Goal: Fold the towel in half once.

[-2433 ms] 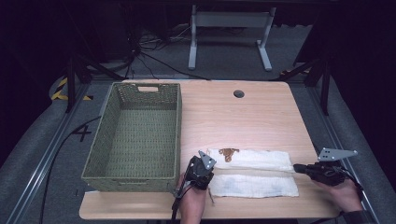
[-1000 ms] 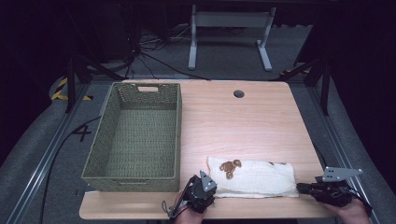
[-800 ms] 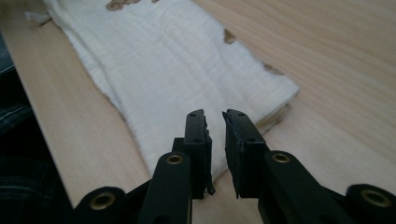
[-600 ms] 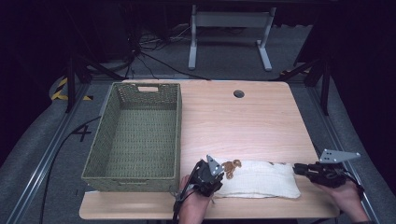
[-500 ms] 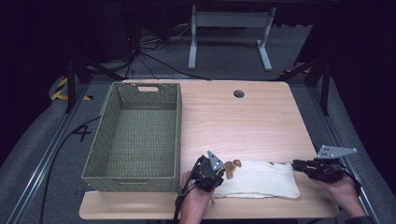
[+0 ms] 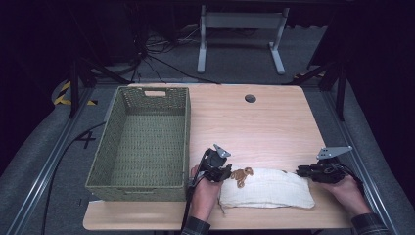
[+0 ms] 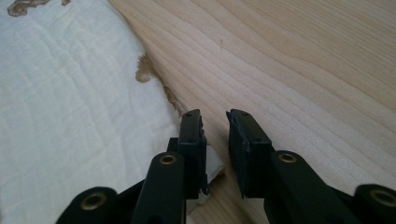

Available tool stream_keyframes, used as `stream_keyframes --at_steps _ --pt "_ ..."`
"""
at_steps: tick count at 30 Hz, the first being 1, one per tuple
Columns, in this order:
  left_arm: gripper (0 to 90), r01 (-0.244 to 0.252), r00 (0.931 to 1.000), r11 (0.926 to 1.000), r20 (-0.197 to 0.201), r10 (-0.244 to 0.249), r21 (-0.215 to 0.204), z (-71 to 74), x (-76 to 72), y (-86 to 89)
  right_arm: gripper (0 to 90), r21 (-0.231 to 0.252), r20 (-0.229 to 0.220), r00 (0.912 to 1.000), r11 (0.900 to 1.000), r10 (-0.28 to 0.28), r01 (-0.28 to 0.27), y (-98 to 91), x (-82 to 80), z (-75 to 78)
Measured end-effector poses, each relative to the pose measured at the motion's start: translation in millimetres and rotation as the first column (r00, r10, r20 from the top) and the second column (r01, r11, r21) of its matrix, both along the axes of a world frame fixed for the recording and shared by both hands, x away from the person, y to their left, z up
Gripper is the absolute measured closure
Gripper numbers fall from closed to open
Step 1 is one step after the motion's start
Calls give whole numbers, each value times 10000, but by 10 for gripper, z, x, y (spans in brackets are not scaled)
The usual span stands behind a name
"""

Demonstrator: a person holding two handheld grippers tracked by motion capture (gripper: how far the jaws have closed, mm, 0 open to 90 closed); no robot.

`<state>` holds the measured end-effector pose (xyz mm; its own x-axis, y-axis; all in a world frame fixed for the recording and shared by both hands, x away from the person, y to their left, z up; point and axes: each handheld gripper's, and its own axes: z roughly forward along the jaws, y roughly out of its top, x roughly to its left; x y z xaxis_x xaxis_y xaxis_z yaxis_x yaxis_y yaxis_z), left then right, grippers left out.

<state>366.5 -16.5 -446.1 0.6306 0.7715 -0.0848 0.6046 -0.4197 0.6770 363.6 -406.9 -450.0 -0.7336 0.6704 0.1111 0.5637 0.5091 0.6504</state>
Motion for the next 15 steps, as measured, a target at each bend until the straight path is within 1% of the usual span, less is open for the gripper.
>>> stream_keyframes --at_steps 1,2,3,6,7,8,9,10,11,12,13,14,15 --pt "580 0 10000 10000 0 0 0 0 0 0 751 0 0 10000 10000 0 0 0 0 0" --pt "578 -31 9999 10000 -99 32 17 -11 10 10 750 20 23 10000 10000 -25 25 -12 -16 5" --pt "578 -43 10000 10000 -75 43 -14 -17 17 15 750 38 55 10000 10000 -49 49 -21 -22 10" --pt "577 -82 9999 10000 -123 82 -53 -32 41 29 750 265 65 9999 9996 -112 111 -50 -47 39" --pt "577 -82 9999 10000 -123 82 -53 -32 41 29 750 265 65 9999 9996 -112 111 -50 -47 39" --pt "578 -82 9997 10000 -216 82 6 -53 56 32 751 154 -105 9999 9998 -86 87 -44 -52 24" --pt "577 -82 9997 10000 -216 82 6 -53 56 32 757 60 -129 9999 10000 -51 52 -36 -53 12" --pt "578 -50 9995 10000 -311 51 54 -73 63 34 773 45 -165 9999 10000 -10 10 -29 -58 9" --pt "579 -50 9995 10000 -311 51 54 -73 63 34 773 45 -165 9999 10000 -10 10 -29 -58 9" --pt "585 -46 9992 10000 -389 48 58 -94 70 34 813 35 -240 9997 10000 52 -51 -21 -58 9" --pt "586 -12 9993 9999 -372 17 132 -97 73 35 834 58 -264 9996 9999 89 -88 -19 -58 7" --pt "591 -12 9993 9999 -372 17 132 -97 73 35 834 58 -264 9996 9999 89 -88 -19 -58 7" --pt "591 17 9989 9999 -458 -10 156 -107 76 29 853 88 -265 9996 9999 112 -110 -14 -63 5"
